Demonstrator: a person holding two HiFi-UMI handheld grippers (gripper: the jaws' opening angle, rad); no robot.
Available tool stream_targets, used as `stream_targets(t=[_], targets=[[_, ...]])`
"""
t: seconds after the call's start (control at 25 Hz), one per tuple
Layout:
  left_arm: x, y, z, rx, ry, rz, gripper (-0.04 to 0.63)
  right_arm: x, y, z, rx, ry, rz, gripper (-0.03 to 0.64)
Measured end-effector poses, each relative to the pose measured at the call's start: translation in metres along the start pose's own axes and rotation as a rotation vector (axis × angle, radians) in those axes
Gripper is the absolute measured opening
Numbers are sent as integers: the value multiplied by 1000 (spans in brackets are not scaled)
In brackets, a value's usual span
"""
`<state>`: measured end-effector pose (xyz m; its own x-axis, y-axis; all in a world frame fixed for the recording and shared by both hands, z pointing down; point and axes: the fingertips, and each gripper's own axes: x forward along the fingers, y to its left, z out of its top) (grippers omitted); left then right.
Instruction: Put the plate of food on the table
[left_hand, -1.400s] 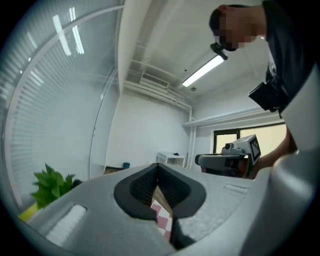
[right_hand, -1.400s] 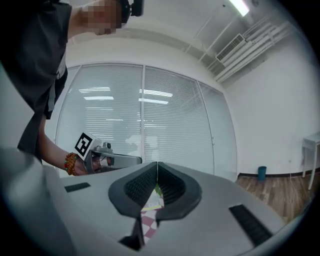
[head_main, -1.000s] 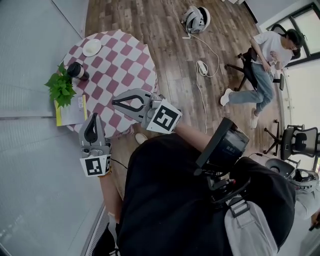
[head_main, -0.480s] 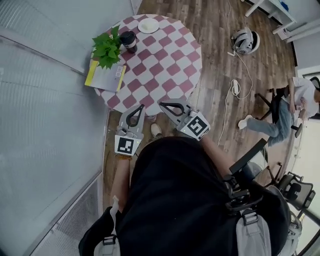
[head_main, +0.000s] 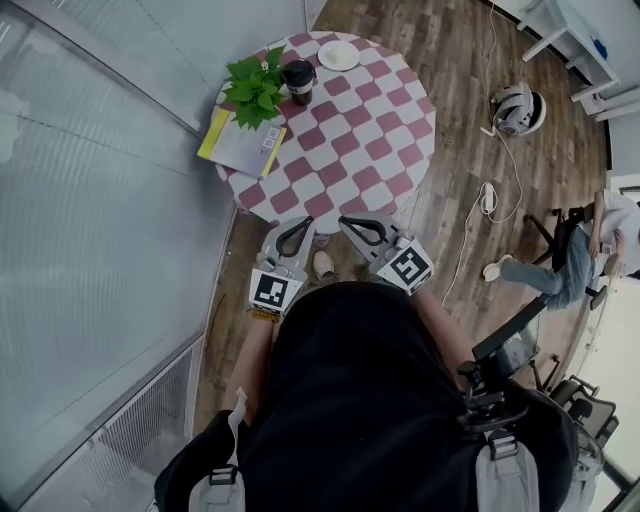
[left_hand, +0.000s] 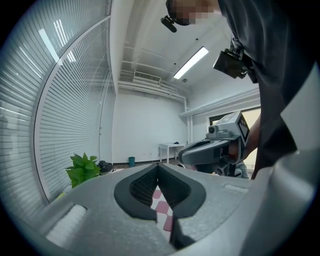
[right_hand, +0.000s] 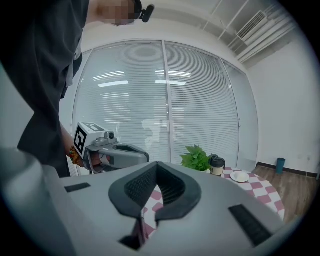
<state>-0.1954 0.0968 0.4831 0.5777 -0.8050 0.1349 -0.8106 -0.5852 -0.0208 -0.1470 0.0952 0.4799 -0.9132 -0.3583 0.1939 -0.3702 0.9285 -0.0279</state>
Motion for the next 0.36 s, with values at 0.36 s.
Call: stream_targets(t=[0.36], targets=[[-4,10,-11,-25,10,-4,6,9,4,-1,-1,-4,0,9]])
